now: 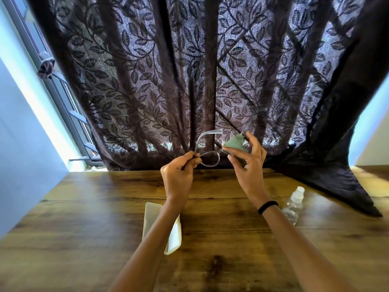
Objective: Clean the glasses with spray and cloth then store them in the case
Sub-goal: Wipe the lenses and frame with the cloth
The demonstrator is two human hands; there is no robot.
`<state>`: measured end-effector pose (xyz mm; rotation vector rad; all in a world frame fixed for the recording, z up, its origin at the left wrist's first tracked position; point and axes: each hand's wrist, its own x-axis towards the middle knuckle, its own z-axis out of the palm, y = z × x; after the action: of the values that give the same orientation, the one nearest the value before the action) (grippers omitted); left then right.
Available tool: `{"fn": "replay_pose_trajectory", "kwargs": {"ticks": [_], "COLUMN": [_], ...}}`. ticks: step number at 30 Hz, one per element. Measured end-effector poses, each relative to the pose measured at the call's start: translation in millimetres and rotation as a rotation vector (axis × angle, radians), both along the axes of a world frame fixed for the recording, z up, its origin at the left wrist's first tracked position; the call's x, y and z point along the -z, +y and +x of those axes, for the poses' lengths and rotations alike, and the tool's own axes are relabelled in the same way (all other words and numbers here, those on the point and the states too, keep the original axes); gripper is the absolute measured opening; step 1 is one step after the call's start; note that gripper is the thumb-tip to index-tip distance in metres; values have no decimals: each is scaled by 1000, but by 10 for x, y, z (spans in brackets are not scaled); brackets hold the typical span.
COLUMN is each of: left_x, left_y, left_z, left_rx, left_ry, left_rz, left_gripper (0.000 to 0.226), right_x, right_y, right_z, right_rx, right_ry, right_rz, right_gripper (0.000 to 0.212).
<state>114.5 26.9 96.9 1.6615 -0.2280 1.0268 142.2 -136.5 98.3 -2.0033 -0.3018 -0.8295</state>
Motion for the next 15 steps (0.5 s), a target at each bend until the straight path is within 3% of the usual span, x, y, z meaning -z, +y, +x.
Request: {"fn": "replay_pose_trajectory", "kwargs": {"ticks": [4,9,15], "left_x": [-5,-36,-43], "left_y": [-4,6,-5], "left_z": [-2,1,-11], "left_rx": [8,7,2], "left_ry": [-5,-30,-39], "left_rz": [7,40,54], "left_gripper": [16,18,18], "right_x": [10,42,33], "right_y": [-54,-100,-75], "right_z": [15,45,68], "right_rx": [59,46,-70], "right_ry": [-7,52,105], "right_rz": [-2,-85,-94], "right_gripper": [23,45,54]}}
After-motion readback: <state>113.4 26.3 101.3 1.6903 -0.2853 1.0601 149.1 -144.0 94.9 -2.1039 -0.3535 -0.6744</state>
